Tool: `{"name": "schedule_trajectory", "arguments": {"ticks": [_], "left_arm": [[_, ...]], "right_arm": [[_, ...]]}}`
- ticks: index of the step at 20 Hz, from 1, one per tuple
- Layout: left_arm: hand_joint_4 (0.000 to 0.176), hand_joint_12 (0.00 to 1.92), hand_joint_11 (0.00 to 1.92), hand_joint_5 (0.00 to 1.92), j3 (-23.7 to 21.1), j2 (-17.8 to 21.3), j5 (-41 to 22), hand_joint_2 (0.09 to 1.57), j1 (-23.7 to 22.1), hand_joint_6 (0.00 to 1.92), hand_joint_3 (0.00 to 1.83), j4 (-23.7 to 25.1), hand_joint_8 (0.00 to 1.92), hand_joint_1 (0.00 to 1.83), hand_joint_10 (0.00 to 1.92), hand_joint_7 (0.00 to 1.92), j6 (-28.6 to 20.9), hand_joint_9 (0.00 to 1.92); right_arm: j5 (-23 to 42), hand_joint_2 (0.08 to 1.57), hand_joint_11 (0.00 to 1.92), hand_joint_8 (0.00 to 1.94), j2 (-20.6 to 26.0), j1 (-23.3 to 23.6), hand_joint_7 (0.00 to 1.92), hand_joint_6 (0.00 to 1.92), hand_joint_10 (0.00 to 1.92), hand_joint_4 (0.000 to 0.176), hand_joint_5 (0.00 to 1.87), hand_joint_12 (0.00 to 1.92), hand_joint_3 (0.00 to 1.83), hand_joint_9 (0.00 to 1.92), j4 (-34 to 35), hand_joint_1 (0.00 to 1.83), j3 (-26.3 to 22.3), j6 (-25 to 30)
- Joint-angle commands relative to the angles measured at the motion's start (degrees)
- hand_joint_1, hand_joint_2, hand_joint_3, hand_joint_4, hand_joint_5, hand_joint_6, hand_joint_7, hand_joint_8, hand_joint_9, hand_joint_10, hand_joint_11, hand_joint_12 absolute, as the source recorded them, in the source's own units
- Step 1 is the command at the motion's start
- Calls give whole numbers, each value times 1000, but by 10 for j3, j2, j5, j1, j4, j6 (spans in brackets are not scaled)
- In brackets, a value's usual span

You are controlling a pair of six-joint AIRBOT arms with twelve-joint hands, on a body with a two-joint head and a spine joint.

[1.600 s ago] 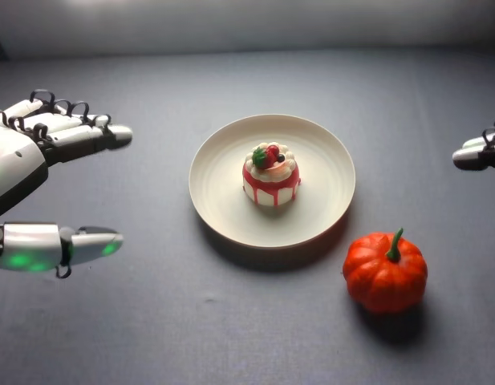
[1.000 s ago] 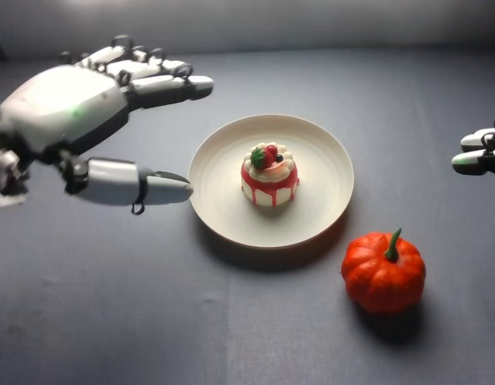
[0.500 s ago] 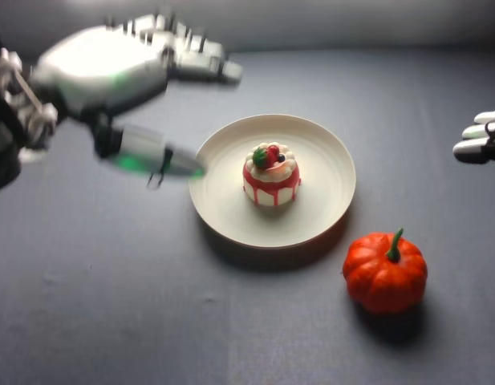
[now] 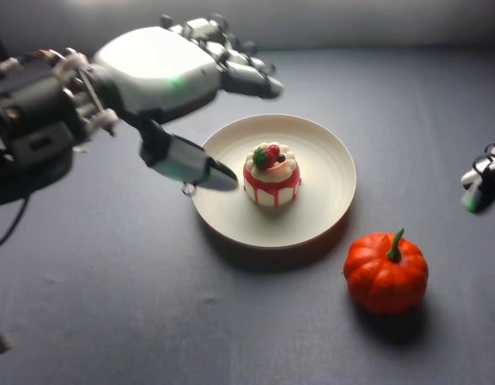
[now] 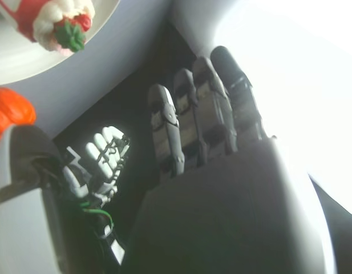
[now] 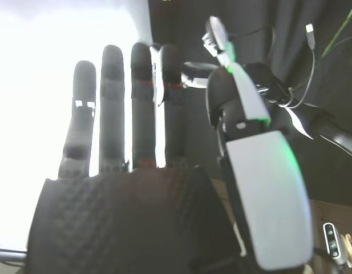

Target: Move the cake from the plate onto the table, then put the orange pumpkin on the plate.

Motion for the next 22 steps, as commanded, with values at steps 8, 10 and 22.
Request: {"name": "schedule_trajectory", "arguments": {"ticks": [8, 10, 22], "left_arm": [[58, 942, 71, 467, 43, -54, -13, 901, -11, 3, 4, 0, 6, 533, 10, 417, -1, 411], [50, 906, 85, 480, 53, -65, -3, 886, -12, 3, 0, 1, 6, 556, 7, 436, -1, 425], [2, 827, 274, 635, 108, -127, 38, 864, -5, 3, 2, 1, 0, 827, 1, 622, -5, 644]], "right_arm": [[60, 1304, 462, 13, 0, 8, 813, 1493, 461, 27, 639, 1215, 3, 740, 6, 916, -2, 9], [58, 1306, 524, 1, -1, 9, 785, 1497, 439, 57, 636, 1160, 0, 746, 4, 897, -2, 10], [52, 1299, 635, 2, -7, 12, 842, 1479, 64, 37, 649, 825, 0, 922, -3, 913, 5, 14]]}}
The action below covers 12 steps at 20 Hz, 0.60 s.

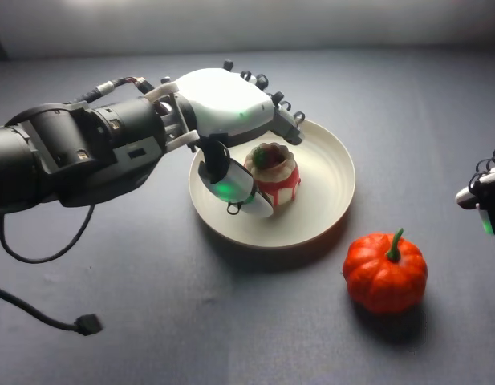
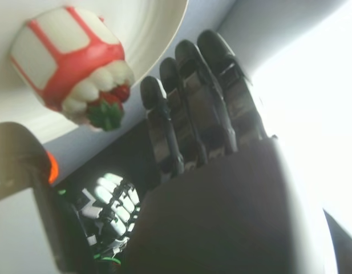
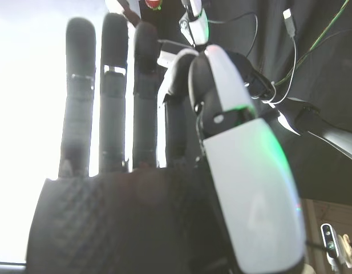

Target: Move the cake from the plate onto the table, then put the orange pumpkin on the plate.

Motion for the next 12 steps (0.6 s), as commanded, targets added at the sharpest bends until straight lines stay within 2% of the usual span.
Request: {"name": "schedule_trajectory", "arguments": {"ticks": [1, 2, 3, 4, 5, 6, 7, 8, 9, 10, 11, 12], "left_arm": [[0, 825, 256, 665, 4, 1, -54, 857, -1, 13, 0, -9, 15, 858, 5, 658, -1, 654], [0, 818, 227, 664, 6, -1, -53, 867, -1, 10, 3, -9, 8, 857, 1, 647, -1, 626], [0, 793, 173, 663, 7, -3, -53, 885, -1, 7, 10, -9, 1, 857, 0, 589, -1, 557], [10, 789, 168, 668, 8, -4, -53, 906, -1, 8, 17, -9, 0, 849, 1, 569, -1, 546], [10, 827, 193, 695, 8, -5, -53, 940, -1, 4, 7, -9, 1, 849, 4, 578, -1, 571], [0, 1108, 349, 802, 8, -6, -53, 1005, -1, 9, 5, -9, 46, 964, 100, 812, -1, 812], [0, 1335, 614, 941, 9, -6, -53, 1084, -1, 638, 5, -9, 871, 1198, 483, 995, -1, 984], [0, 1413, 774, 898, 9, -6, -56, 1139, -1, 852, 0, -12, 1192, 1244, 820, 957, -3, 971], [0, 1360, 782, 897, 9, -6, -61, 1135, -1, 826, 2, -14, 1150, 1349, 1245, 907, -8, 953], [0, 1255, 483, 910, 9, -4, -63, 1183, -1, 1154, 0, -14, 1184, 1241, 689, 781, -11, 748], [0, 1229, 472, 888, 5, 3, -67, 1201, -2, 1239, 0, -14, 1225, 1203, 436, 748, -13, 812], [0, 1197, 447, 874, -1, 12, -71, 1213, -5, 1280, 0, -14, 1246, 1191, 275, 725, -13, 852]], "right_arm": [[63, 1296, 652, 1, 0, 8, 844, 1472, 48, 30, 654, 887, 1, 950, 19, 921, 2, 5], [62, 1294, 640, 4, 0, 8, 840, 1464, 39, 28, 659, 932, 0, 958, 18, 925, 3, 5], [62, 1292, 652, 1, 0, 8, 825, 1458, 39, 10, 663, 1023, 0, 977, 18, 938, 3, 5], [61, 1288, 639, 4, 0, 9, 840, 1450, 37, 6, 669, 1072, 0, 982, 18, 944, 3, 5], [61, 1289, 644, 7, -1, 9, 851, 1453, 37, 16, 666, 1079, 1, 988, 18, 937, 4, 5], [61, 1290, 630, 20, -1, 9, 884, 1454, 37, 17, 666, 1075, 1, 990, 18, 935, 4, 5], [61, 1285, 566, 23, -1, 9, 901, 1440, 27, 0, 675, 1061, 0, 970, 18, 955, 4, 5], [60, 1280, 552, 23, -1, 9, 909, 1427, 25, 0, 684, 1064, 0, 968, 18, 963, 4, 6], [60, 1278, 558, 24, -1, 9, 916, 1422, 26, 0, 688, 1071, 0, 971, 18, 967, 4, 7], [60, 1268, 600, 26, -1, 9, 934, 1395, 43, 0, 705, 1113, 0, 1012, 18, 986, 4, 9], [60, 1261, 579, 22, -1, 9, 939, 1381, 43, 0, 715, 1122, 0, 1012, 18, 989, 4, 10], [60, 1259, 599, 19, -1, 9, 943, 1374, 52, 0, 719, 1150, 0, 1030, 18, 1000, 3, 11]]}}
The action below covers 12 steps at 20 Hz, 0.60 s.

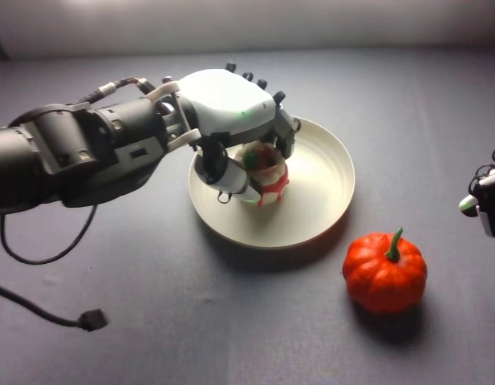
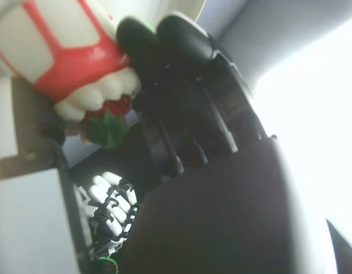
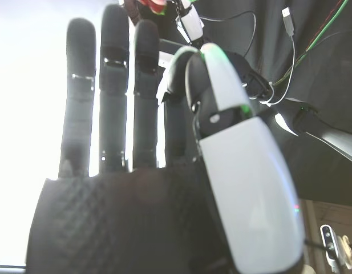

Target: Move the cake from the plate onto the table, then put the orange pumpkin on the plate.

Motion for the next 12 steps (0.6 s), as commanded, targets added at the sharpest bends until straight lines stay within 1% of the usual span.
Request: {"name": "schedule_trajectory", "arguments": {"ticks": [1, 2, 3, 4, 5, 6, 7, 8, 9, 10, 11, 12], "left_arm": [[0, 1157, 517, 891, -4, 19, -70, 1183, -9, 1209, 3, -10, 1173, 1189, 216, 808, -2, 955], [16, 1200, 586, 964, -14, 36, -79, 1142, -11, 982, 0, -12, 1125, 1204, 232, 912, -2, 1059], [0, 1560, 467, 1122, -25, 55, -93, 1096, -12, 567, 0, -18, 1160, 1254, 675, 982, -2, 1007], [0, 1758, 634, 1196, -41, 80, -109, 1039, -11, 559, 0, -29, 1051, 1211, 1174, 1004, 3, 967], [0, 1605, 732, 1218, -52, 96, -121, 1062, -8, 332, 4, -37, 1134, 1269, 1157, 1030, 7, 976], [0, 1406, 844, 1253, -69, 121, -141, 1063, -1, 232, 0, -52, 1117, 1284, 1028, 1052, 16, 1036], [0, 1422, 888, 1302, -90, 149, -159, 1060, 10, 119, 0, -68, 1130, 1287, 1039, 1052, 27, 1068], [0, 1576, 884, 1308, -103, 166, -170, 1076, 20, 85, 0, -80, 1205, 1280, 1169, 1008, 37, 1019], [0, 1468, 820, 1224, -125, 191, -189, 1069, 43, 297, 0, -103, 1119, 1281, 1031, 1043, 53, 967], [0, 1327, 818, 1143, -143, 211, -206, 1075, 67, 452, 3, -124, 1106, 1281, 925, 1049, 63, 978], [0, 1404, 849, 1156, -150, 219, -213, 1083, 79, 424, 0, -134, 1160, 1277, 960, 1019, 68, 1011], [0, 1291, 874, 1196, -168, 237, -229, 1071, 110, 372, 0, -157, 1114, 1283, 838, 1042, 80, 1044]], "right_arm": [[64, 1258, 617, 19, 1, 6, 946, 1373, 57, 0, 719, 1162, 0, 1040, 21, 1001, 0, 6], [64, 1262, 643, 18, 1, 6, 952, 1385, 61, 0, 712, 1137, 1, 1045, 21, 993, -2, 7], [64, 1260, 693, 21, 2, 6, 963, 1378, 81, 0, 717, 1160, 0, 1077, 22, 978, -3, 8], [63, 1260, 741, 40, 2, 6, 982, 1367, 377, 0, 724, 1253, 0, 1015, 23, 982, -5, 9], [63, 1251, 743, 49, 3, 6, 996, 1351, 548, 0, 735, 1212, 0, 942, 24, 1001, -6, 9], [63, 1239, 772, 71, 4, 5, 1011, 1320, 779, 0, 755, 1295, 0, 887, 27, 1023, -8, 9], [63, 1238, 765, 86, 5, 4, 1023, 1322, 849, 0, 755, 1320, 0, 860, 28, 1007, -9, 9], [63, 1244, 718, 83, 5, 4, 1027, 1336, 775, 0, 745, 1297, 0, 844, 28, 995, -10, 9], [63, 1245, 646, 64, 5, 4, 1027, 1339, 616, 0, 744, 1230, 0, 843, 29, 1000, -10, 9], [63, 1240, 628, 47, 5, 3, 1038, 1326, 533, 0, 752, 1225, 0, 869, 29, 1023, -11, 9], [63, 1229, 656, 46, 5, 3, 1051, 1294, 543, 0, 771, 1239, 0, 896, 29, 1048, -11, 9], [62, 1219, 681, 1068, 5, 3, 884, 1187, 607, 0, 785, 1252, 0, 902, 29, 1144, -11, 9]]}}
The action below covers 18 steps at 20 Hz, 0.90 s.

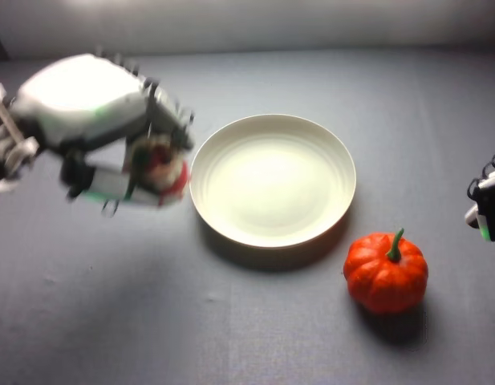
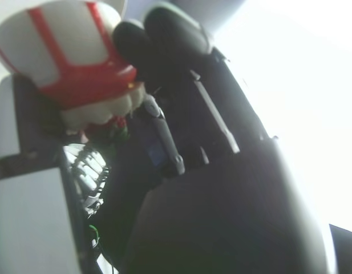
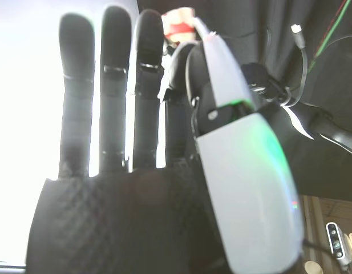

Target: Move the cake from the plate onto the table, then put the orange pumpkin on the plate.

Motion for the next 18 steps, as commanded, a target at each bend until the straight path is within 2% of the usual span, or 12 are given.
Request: {"name": "schedule_trajectory", "arguments": {"ticks": [1, 2, 3, 4, 5, 6, 7, 8, 11, 12, 13, 18], "left_arm": [[0, 1195, 861, 1246, -3, 12, -86, 1054, 0, 325, 0, -22, 1048, 1281, 646, 1064, 8, 1088], [0, 1195, 861, 1246, -8, 16, -87, 1054, 8, 325, 0, -27, 1048, 1281, 646, 1064, 12, 1088], [0, 1375, 887, 1281, -14, 19, -83, 1058, 20, 192, 3, -32, 1115, 1286, 814, 1050, 20, 1097], [0, 1419, 896, 1305, -17, 19, -76, 1044, 28, 140, 0, -36, 1012, 1293, 846, 1111, 26, 1105], [0, 1511, 821, 1319, -19, 18, -69, 1054, 37, 98, 0, -43, 1067, 1288, 915, 1080, 32, 1052], [0, 1618, 768, 1318, -19, 16, -65, 1065, 47, 78, 0, -51, 1118, 1283, 1057, 1052, 35, 990], [0, 1717, 795, 1179, -19, 15, -61, 1056, 54, 532, 0, -57, 891, 1283, 1301, 1097, 37, 915], [0, 1552, 825, 1208, -19, 14, -59, 1068, 58, 353, 0, -60, 1083, 1281, 1153, 1056, 37, 970], [0, 1320, 813, 1237, -19, 10, -49, 1061, 73, 323, 0, -85, 1065, 1271, 772, 1052, 57, 999], [0, 1176, 746, 1189, -19, 10, -46, 1033, 77, 566, 18, -90, 468, 1177, 570, 1030, 59, 961], [0, 1048, 628, 976, -19, 9, -45, 1007, 82, 209, 6, -93, 159, 1015, 314, 1000, 59, 925], [27, 819, 40, 486, -36, 21, -85, 947, 101, 0, 0, -114, 0, 736, 0, 437, 59, 408]], "right_arm": [[62, 1272, 561, 968, 3, 3, 675, 1382, 887, 0, 696, 1409, 0, 728, 21, 1011, 0, 5], [61, 1272, 561, 968, 3, 3, 675, 1382, 887, 0, 696, 1409, 0, 728, 21, 1011, 0, 5], [60, 1279, 488, 1384, 4, 3, 695, 1376, 837, 7, 684, 1369, 0, 675, 21, 1095, -1, 7], [60, 1276, 511, 1462, 4, 3, 707, 1374, 791, 14, 680, 1328, 0, 701, 21, 1113, -1, 7], [60, 1283, 503, 859, 4, 3, 671, 1425, 759, 0, 671, 1314, 1, 703, 21, 1061, -1, 7], [60, 1277, 499, 1368, 4, 3, 705, 1358, 764, 0, 682, 1335, 0, 702, 20, 1111, -1, 8], [59, 1287, 496, 862, 4, 3, 662, 1427, 768, 0, 672, 1352, 0, 694, 19, 1022, -1, 9], [58, 1293, 495, 532, 4, 3, 739, 1449, 700, 0, 664, 1302, 0, 709, 17, 1002, -1, 9], [49, 1307, 455, 220, 4, 3, 835, 1483, 600, 0, 641, 1285, 0, 703, 11, 995, 0, 9], [45, 1294, 490, 158, 3, 3, 869, 1455, 558, 0, 661, 1266, 0, 740, 7, 1005, 1, 10], [41, 1287, 485, 107, 1, 3, 888, 1440, 492, 0, 671, 1236, 1, 754, 5, 1015, 2, 10], [21, 1285, 407, 2, -6, 20, 825, 1444, 233, 0, 672, 1186, 1, 766, -14, 979, 10, 10]]}}
